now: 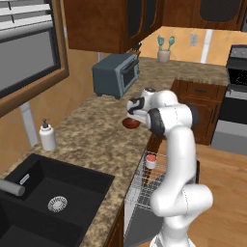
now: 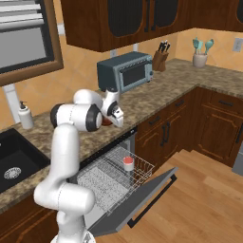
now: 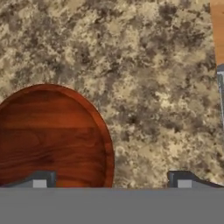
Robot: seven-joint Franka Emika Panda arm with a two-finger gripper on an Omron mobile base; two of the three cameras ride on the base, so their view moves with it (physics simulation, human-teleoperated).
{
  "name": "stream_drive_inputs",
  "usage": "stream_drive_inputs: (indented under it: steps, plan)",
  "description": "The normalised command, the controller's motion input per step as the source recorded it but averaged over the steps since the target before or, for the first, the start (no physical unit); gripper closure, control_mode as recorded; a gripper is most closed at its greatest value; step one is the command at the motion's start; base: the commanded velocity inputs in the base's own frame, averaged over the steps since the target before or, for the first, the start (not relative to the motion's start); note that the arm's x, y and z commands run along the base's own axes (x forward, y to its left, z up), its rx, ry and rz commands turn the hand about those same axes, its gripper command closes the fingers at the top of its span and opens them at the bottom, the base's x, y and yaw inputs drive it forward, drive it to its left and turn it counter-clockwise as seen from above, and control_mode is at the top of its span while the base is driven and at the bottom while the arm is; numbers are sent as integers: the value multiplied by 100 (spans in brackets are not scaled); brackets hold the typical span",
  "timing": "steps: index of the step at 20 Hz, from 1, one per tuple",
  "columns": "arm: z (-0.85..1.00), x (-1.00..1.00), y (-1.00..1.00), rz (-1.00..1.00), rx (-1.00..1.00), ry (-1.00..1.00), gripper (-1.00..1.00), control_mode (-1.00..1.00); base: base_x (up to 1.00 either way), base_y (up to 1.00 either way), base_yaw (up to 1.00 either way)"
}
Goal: Pick up the cup and bowl from the counter, place them in the dishwasher, and close the dishwasher door.
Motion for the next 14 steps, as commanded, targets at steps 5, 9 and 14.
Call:
stream_drive_inputs:
  steps: [5, 9, 14]
  plan:
    - [-30, 22, 0, 0, -2, 9, -100, -100, 0, 0, 0]
    - [-36, 13, 1, 0, -1, 5, -100, -100, 0, 0, 0]
    - [-30, 11, 5, 0, -1, 3, 100, -100, 0, 0, 0]
